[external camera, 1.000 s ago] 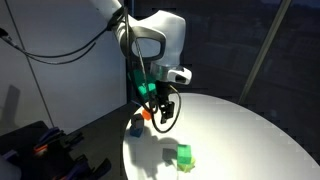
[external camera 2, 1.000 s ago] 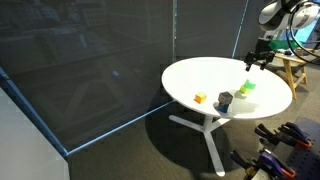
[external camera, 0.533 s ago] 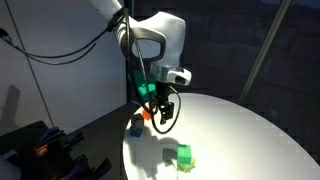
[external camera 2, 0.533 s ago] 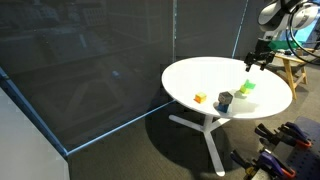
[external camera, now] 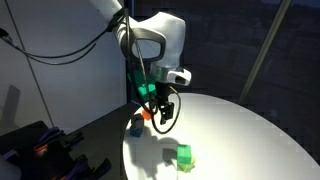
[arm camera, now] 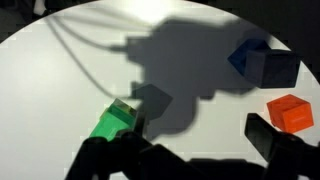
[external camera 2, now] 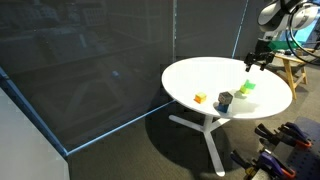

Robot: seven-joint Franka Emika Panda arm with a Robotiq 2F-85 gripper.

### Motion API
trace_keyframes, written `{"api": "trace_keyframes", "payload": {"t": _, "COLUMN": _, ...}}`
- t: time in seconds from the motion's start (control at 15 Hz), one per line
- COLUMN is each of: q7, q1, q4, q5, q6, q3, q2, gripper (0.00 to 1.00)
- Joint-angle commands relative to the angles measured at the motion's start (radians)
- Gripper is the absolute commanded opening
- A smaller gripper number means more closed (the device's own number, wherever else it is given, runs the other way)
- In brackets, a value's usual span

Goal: Pick up the green block from the gray block and put it on the lime green block

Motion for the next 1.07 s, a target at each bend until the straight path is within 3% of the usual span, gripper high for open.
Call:
{"api": "trace_keyframes", "payload": {"t": 0.0, "q7": -0.02, "q1": -0.007, "q4": -0.005, "q5": 0.009, "q6": -0.008, "q3": 0.007, "q2": -0.03, "gripper": 1.0}}
{"api": "trace_keyframes", "payload": {"t": 1.0, "q7": -0.075, "q1": 0.019, "q4": -0.025, "q5": 0.004, "q6": -0.071, "q3": 0.026, "q2": -0.15, "gripper": 1.0}}
